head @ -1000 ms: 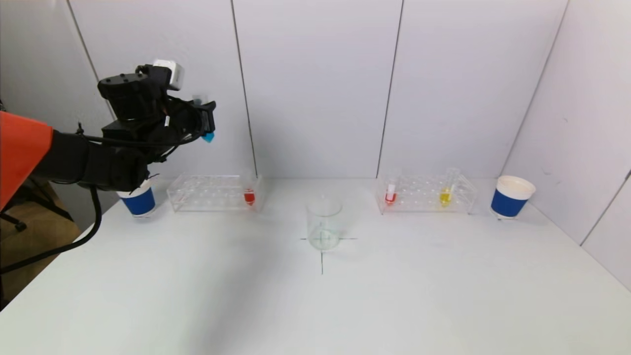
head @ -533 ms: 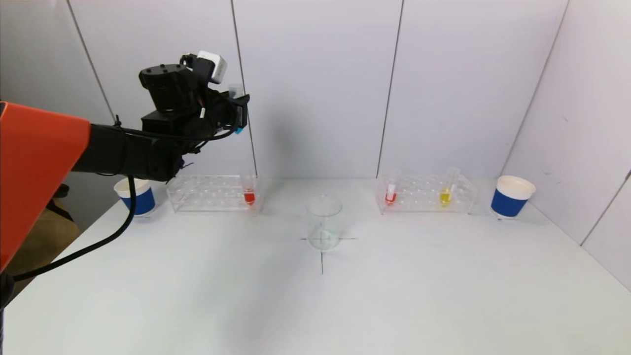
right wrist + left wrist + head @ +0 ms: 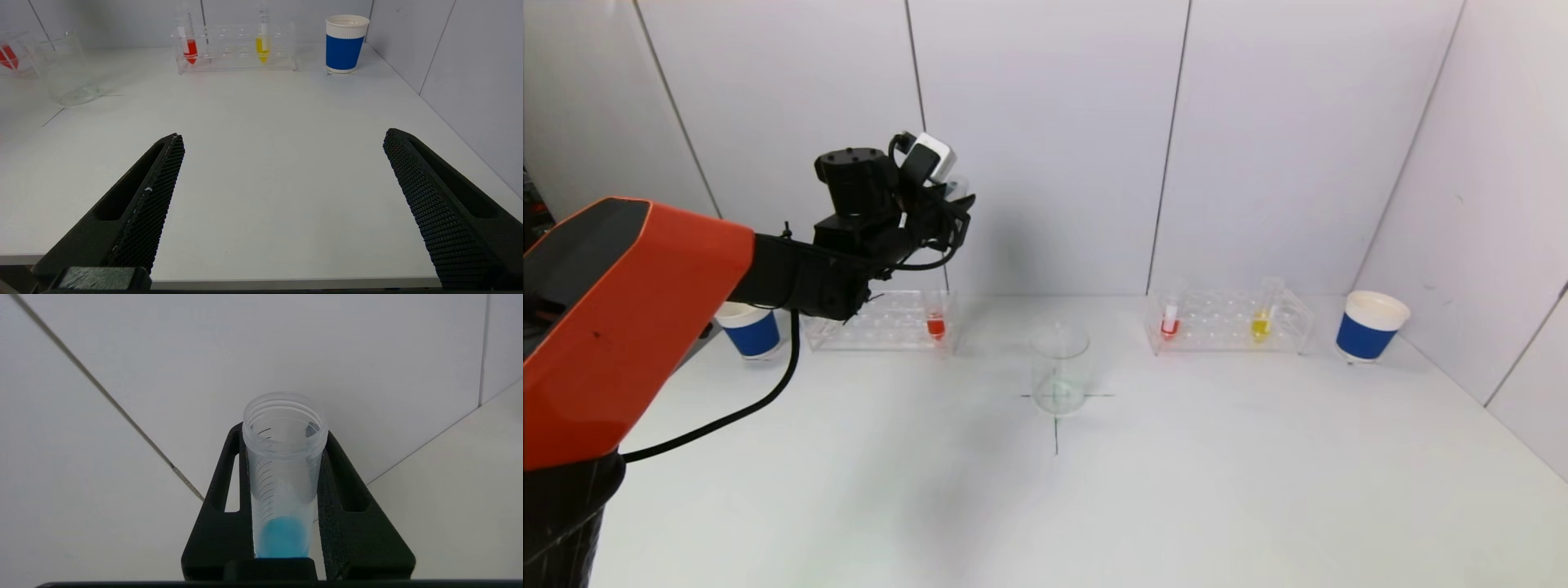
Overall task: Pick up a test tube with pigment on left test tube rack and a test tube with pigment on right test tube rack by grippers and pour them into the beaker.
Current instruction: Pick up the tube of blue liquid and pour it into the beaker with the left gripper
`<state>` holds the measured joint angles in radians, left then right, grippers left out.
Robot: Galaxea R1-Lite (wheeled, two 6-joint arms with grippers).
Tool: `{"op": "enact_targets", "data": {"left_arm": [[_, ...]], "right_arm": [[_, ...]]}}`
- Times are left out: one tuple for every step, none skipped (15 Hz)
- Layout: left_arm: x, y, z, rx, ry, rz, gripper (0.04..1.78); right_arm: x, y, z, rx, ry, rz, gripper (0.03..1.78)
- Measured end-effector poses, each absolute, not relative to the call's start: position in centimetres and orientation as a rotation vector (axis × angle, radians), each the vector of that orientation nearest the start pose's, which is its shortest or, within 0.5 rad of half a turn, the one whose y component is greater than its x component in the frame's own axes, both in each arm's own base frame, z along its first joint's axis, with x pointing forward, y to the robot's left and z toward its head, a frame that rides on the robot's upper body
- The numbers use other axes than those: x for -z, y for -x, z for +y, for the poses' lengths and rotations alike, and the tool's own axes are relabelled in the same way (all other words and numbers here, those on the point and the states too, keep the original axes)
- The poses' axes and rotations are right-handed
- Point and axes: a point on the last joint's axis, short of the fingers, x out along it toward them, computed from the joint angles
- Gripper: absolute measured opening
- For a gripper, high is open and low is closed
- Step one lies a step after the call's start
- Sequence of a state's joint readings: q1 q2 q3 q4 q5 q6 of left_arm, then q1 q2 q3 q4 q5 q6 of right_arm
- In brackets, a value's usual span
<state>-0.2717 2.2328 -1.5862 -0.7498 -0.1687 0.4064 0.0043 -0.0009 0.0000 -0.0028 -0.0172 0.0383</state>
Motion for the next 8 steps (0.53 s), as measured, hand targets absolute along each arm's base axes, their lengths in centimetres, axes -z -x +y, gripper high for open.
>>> {"op": "enact_targets", "data": {"left_arm": [[-20.0,-45.4,-13.1,0.432,-0.437,-0.205,0.46],[-19.8,-45.4,-13.1,0.451,-0.484,-0.224,0.46],[-19.7,-45.4,-13.3,0.477,-0.529,-0.244,0.46],[-19.6,-45.3,-13.8,0.508,-0.569,-0.264,0.46],[-19.5,-45.2,-14.3,0.534,-0.591,-0.278,0.46],[-19.4,-45.0,-14.8,0.559,-0.598,-0.287,0.46],[-19.4,-44.9,-15.2,0.591,-0.604,-0.298,0.46],[-19.3,-44.8,-15.4,0.624,-0.621,-0.313,0.46]], "right_arm": [[-7.6,2.3,0.0,0.012,-0.038,-0.004,1.77],[-7.6,2.3,0.0,0.012,-0.038,-0.004,1.77],[-7.6,2.3,0.0,0.012,-0.038,-0.004,1.77],[-7.6,2.3,0.0,0.012,-0.038,-0.004,1.77],[-7.6,2.3,0.0,0.012,-0.038,-0.004,1.77],[-7.6,2.3,0.0,0.013,-0.038,-0.004,1.77],[-7.6,2.3,0.0,0.012,-0.038,-0.004,1.77],[-7.6,2.3,0.0,0.012,-0.038,-0.004,1.77]]}}
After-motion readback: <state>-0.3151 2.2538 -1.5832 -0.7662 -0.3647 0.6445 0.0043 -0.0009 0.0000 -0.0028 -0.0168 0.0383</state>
